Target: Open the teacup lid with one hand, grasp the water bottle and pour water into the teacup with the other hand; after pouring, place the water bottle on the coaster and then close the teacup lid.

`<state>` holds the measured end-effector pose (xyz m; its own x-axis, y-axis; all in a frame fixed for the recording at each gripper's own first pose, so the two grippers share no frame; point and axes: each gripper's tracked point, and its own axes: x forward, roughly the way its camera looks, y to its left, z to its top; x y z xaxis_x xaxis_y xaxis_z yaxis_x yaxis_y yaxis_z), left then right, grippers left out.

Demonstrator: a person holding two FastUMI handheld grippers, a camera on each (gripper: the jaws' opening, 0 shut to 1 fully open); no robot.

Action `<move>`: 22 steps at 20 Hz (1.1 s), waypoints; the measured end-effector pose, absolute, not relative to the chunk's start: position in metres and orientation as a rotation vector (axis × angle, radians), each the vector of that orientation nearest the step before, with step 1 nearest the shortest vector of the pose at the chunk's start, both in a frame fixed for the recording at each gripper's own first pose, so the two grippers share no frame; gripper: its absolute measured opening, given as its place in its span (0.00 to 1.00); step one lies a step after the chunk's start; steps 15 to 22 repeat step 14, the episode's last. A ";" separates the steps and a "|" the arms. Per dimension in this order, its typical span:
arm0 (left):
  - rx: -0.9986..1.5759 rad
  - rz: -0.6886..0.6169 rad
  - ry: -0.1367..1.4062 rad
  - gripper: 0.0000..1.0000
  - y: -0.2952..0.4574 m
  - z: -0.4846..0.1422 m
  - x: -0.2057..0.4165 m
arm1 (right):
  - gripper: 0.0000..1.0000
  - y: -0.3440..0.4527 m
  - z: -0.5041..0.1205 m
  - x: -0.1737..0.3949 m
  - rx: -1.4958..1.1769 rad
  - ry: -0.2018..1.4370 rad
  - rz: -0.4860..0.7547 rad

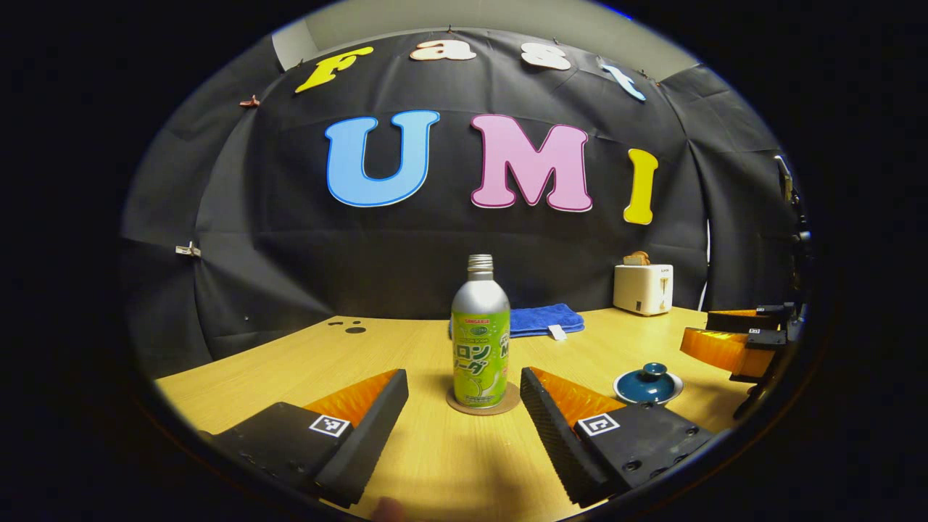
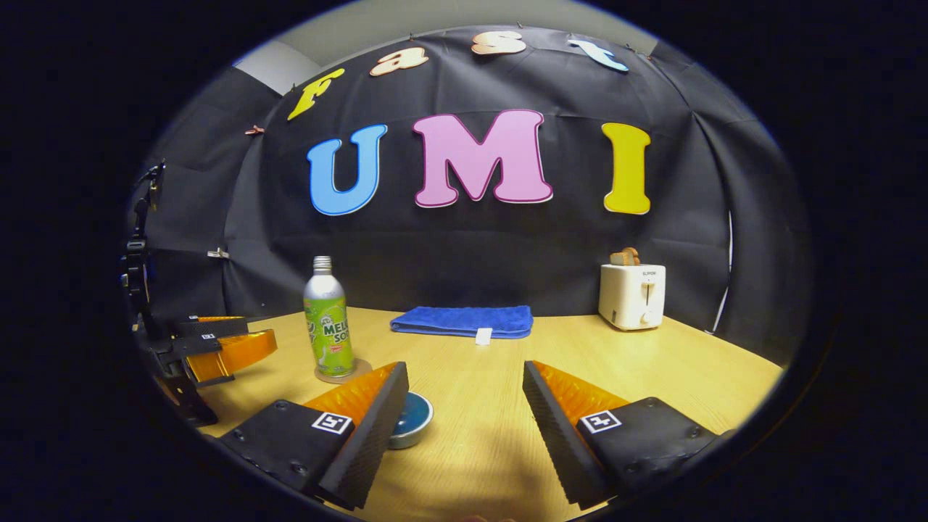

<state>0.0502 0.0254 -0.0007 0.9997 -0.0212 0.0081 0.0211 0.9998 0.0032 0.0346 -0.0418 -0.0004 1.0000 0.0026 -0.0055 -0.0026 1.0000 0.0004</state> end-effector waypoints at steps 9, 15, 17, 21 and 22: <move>0.003 -0.018 -0.009 0.98 0.003 0.001 0.038 | 0.98 -0.056 0.001 0.027 -0.003 0.004 -0.081; 0.003 -0.024 -0.009 0.98 0.000 0.000 0.037 | 0.98 -0.056 0.001 0.028 -0.003 0.004 -0.077; 0.003 -0.024 -0.009 0.98 0.000 0.000 0.037 | 0.98 -0.056 0.001 0.028 -0.003 0.004 -0.077; 0.003 -0.024 -0.009 0.98 0.000 0.000 0.037 | 0.98 -0.056 0.001 0.028 -0.003 0.004 -0.077; 0.003 -0.024 -0.009 0.98 0.000 0.000 0.037 | 0.98 -0.056 0.001 0.028 -0.003 0.004 -0.077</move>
